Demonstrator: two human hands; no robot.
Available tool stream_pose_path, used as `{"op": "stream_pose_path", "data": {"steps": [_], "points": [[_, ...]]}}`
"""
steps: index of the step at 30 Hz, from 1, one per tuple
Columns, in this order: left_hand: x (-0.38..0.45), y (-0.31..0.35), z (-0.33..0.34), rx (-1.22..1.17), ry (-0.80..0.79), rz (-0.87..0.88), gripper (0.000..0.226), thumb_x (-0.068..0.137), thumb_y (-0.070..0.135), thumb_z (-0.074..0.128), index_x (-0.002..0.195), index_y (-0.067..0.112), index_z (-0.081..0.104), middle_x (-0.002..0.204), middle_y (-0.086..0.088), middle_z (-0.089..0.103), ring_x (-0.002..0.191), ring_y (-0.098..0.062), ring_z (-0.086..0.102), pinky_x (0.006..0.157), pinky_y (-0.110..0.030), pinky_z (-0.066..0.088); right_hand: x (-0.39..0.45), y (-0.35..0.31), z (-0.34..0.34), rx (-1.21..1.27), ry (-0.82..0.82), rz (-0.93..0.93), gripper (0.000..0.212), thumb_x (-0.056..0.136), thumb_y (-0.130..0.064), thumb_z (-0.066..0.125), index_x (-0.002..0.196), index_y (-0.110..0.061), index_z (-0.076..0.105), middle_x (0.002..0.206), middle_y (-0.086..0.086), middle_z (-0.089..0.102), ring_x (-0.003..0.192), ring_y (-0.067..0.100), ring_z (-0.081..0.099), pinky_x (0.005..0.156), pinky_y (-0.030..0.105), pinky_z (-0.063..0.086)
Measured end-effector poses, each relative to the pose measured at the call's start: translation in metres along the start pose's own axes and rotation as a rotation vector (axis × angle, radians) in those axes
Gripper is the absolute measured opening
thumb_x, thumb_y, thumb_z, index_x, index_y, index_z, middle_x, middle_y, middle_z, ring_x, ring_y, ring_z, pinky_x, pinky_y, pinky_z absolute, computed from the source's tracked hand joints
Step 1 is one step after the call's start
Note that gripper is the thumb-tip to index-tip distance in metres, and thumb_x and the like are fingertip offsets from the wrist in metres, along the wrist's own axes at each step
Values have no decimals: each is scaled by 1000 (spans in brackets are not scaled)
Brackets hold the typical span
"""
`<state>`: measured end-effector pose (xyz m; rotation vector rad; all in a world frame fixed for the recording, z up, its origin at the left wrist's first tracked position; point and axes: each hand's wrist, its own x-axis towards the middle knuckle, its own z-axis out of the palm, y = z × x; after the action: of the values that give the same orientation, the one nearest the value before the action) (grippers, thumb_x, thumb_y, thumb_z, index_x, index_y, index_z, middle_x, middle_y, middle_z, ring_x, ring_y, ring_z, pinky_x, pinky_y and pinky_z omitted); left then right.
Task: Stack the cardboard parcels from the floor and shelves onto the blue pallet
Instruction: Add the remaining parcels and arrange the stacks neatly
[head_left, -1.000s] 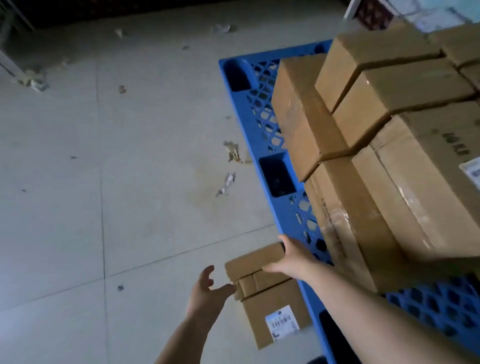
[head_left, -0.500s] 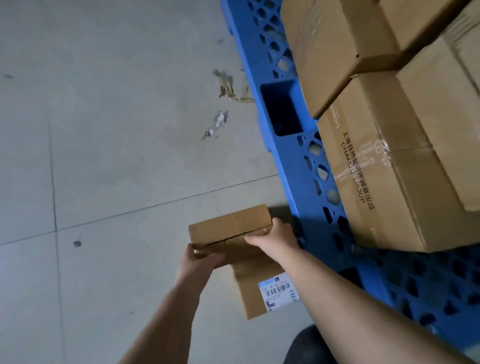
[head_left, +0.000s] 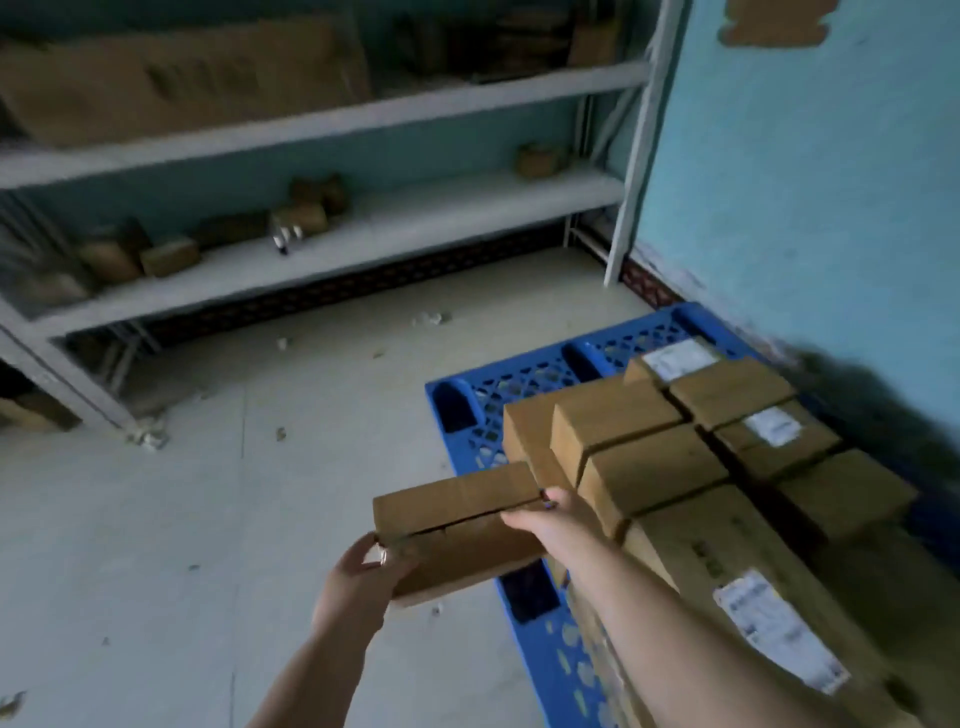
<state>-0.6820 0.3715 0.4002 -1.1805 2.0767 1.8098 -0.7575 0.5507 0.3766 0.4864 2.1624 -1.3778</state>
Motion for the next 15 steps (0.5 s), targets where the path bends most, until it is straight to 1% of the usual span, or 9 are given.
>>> {"op": "stream_pose_path", "data": {"steps": [2, 4, 5, 7, 9, 10, 11, 13, 15], "points": [[-46, 64, 2, -28, -21, 46, 54, 80, 22, 69, 131, 21, 49, 103, -8, 60, 83, -22, 55, 63, -30, 43, -40, -54, -52, 22, 11, -70, 70, 75, -34, 76, 134, -11, 45, 137, 3, 50, 123, 23, 50, 93, 28, 43], [-93, 120, 4, -62, -50, 108, 63, 77, 26, 72, 134, 22, 46, 115, -9, 57, 96, -24, 52, 71, -32, 45, -78, -97, -99, 55, 9, -147, 74, 80, -34, 72, 142, -14, 36, 146, 5, 40, 130, 24, 43, 99, 32, 40], [-114, 142, 5, -76, -72, 135, 64, 76, 27, 72, 134, 22, 45, 116, -7, 56, 98, -23, 50, 75, -34, 45, -96, -115, -121, 70, 8, -180, 75, 82, -33, 70, 144, -16, 32, 148, 5, 36, 132, 25, 41, 100, 33, 38], [-150, 179, 8, -102, -131, 177, 50, 81, 25, 68, 127, 27, 48, 108, -3, 56, 99, -21, 50, 85, -38, 46, -124, -141, -157, 61, 22, -232, 76, 84, -34, 68, 146, -20, 28, 150, 4, 33, 132, 26, 39, 101, 35, 37], [-182, 206, 10, -132, -197, 217, 30, 86, 22, 63, 111, 33, 49, 96, 0, 59, 93, -18, 54, 90, -40, 44, -148, -159, -187, 47, 32, -253, 78, 83, -36, 68, 147, -24, 26, 152, 4, 30, 133, 27, 38, 106, 40, 38], [-193, 217, 13, -140, -215, 241, 28, 87, 22, 62, 109, 33, 49, 94, 1, 60, 90, -15, 55, 89, -39, 44, -157, -168, -199, 48, 42, -269, 79, 82, -35, 69, 147, -24, 25, 152, 5, 30, 134, 28, 38, 107, 43, 38], [-200, 226, 14, -156, -223, 247, 31, 87, 21, 62, 113, 32, 50, 97, -1, 61, 92, -16, 57, 87, -38, 44, -165, -176, -208, 55, 52, -279, 79, 82, -33, 69, 147, -23, 25, 152, 6, 30, 133, 28, 38, 107, 43, 39], [-207, 238, 19, -222, -229, 220, 47, 84, 14, 64, 129, 24, 50, 108, -6, 62, 103, -22, 59, 82, -32, 48, -172, -191, -222, 59, 51, -297, 78, 83, -28, 69, 148, -20, 25, 150, 8, 32, 131, 29, 40, 103, 40, 41], [-204, 248, 22, -245, -237, 211, 56, 81, 5, 64, 133, 21, 49, 102, -5, 64, 103, -23, 61, 79, -29, 51, -173, -204, -230, 54, 51, -298, 80, 83, -24, 70, 148, -19, 24, 150, 9, 32, 132, 29, 40, 101, 39, 41]]}}
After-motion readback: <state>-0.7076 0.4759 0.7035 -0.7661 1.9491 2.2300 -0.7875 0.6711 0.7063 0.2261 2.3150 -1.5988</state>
